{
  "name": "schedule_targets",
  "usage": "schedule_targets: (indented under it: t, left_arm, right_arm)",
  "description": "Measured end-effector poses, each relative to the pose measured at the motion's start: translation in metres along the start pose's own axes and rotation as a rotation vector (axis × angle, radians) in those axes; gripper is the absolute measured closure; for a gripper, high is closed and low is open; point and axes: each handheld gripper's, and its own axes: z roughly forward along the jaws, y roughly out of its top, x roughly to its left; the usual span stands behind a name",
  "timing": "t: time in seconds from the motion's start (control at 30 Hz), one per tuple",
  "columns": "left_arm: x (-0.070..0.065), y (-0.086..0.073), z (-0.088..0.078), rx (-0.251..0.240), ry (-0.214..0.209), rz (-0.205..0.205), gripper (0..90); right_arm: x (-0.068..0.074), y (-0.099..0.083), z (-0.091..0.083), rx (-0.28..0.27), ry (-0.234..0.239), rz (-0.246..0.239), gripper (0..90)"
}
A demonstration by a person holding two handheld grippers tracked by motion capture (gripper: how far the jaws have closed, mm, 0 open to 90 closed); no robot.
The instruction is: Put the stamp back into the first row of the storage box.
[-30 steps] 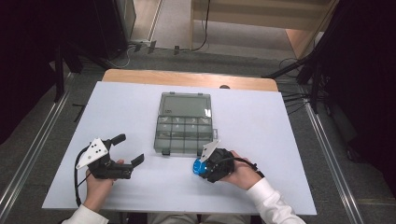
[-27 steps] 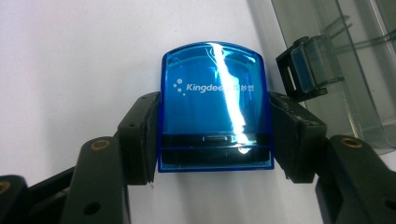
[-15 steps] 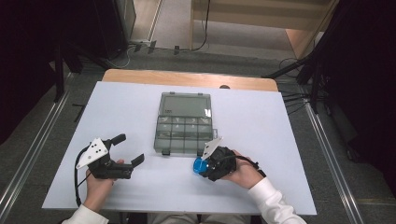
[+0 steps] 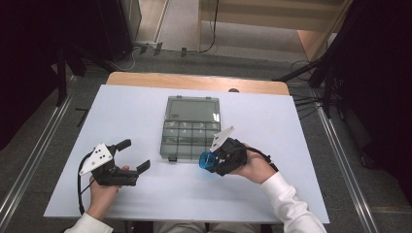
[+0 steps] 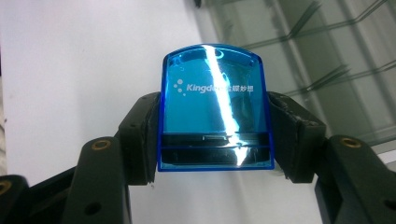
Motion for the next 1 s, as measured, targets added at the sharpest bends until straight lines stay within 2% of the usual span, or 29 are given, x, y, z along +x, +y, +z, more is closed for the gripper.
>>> schedule_targets:
  t: [0.37, 0.47, 0.7, 0.77, 0.9, 1.0]
  left_arm:
    - [0.001, 0.000, 0.000, 0.000, -0.001, -0.006, 0.0]
    - [0.001, 0.000, 0.000, 0.003, -0.006, -0.007, 0.0]
    - [0.001, 0.000, 0.000, 0.000, -0.010, -0.008, 0.0]
    - [0.001, 0.000, 0.000, 0.000, -0.012, -0.008, 0.0]
    - [0.001, 0.000, 0.000, 0.000, -0.019, -0.010, 0.0]
    - [0.001, 0.000, 0.001, 0.001, -0.023, -0.012, 0.0]
  right_arm:
    - [-0.027, 0.026, -0.008, -0.004, 0.012, 0.017, 41.6]
    - [-0.036, 0.033, -0.010, -0.002, 0.032, 0.021, 41.6]
    - [-0.056, 0.046, -0.013, 0.008, 0.035, 0.035, 41.6]
    - [-0.061, 0.049, -0.012, 0.020, 0.022, 0.030, 41.6]
    - [-0.072, 0.055, -0.013, -0.010, 0.033, 0.039, 41.6]
    - [-0.083, 0.063, -0.010, -0.006, 0.030, 0.036, 41.6]
